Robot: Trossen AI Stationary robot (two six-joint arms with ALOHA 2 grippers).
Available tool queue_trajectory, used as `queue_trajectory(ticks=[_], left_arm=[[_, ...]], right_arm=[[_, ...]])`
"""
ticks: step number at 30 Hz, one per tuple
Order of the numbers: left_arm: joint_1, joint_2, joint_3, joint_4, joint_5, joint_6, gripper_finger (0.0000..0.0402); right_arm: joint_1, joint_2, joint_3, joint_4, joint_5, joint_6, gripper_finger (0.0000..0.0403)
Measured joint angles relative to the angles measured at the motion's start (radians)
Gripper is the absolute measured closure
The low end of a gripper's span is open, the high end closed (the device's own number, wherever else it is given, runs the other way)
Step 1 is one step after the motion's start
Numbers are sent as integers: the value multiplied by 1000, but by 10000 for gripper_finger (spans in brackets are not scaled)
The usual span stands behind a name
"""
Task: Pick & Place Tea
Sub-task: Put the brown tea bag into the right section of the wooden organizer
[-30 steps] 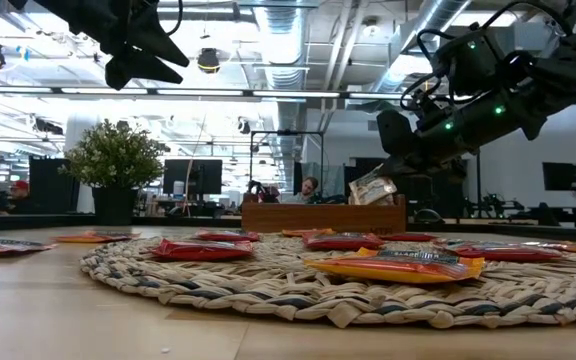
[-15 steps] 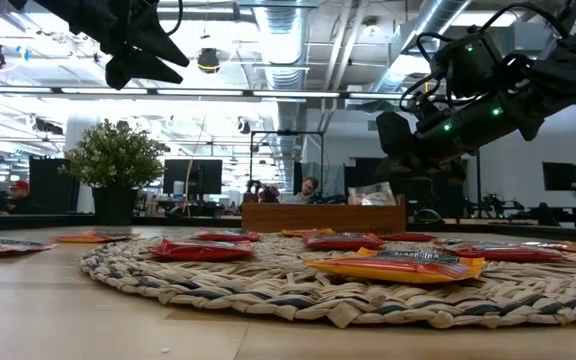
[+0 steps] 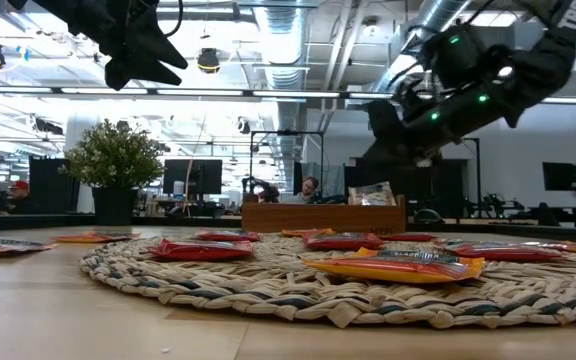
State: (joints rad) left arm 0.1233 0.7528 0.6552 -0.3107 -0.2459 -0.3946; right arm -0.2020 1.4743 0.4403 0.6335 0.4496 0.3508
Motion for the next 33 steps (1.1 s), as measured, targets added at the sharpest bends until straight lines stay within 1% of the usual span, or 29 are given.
queue_trajectory(ticks=[1, 3, 5, 13, 21, 27, 31, 33], left_arm=[[0, 0, 0, 0, 0, 1, 225], [0, 0, 0, 0, 0, 1, 225], [0, 0, 0, -1, 0, 1, 225], [0, 0, 0, -1, 4, 1, 225], [0, 0, 0, -1, 3, 2, 225], [0, 0, 0, -1, 3, 1, 225], [0, 0, 0, -1, 3, 1, 225], [0, 0, 0, -1, 2, 1, 225]], right_arm=[[-11, 10, 17, -53, -42, 12, 317], [-26, 30, 49, -141, -85, 29, 317], [-30, 45, 74, -187, -88, 33, 317], [-28, 45, 80, -269, -81, 34, 317], [19, 17, 79, -282, -81, 33, 317], [27, -4, 80, -299, -87, 32, 317], [28, -4, 79, -367, -149, 41, 317], [28, 0, 80, -386, -156, 62, 317]])
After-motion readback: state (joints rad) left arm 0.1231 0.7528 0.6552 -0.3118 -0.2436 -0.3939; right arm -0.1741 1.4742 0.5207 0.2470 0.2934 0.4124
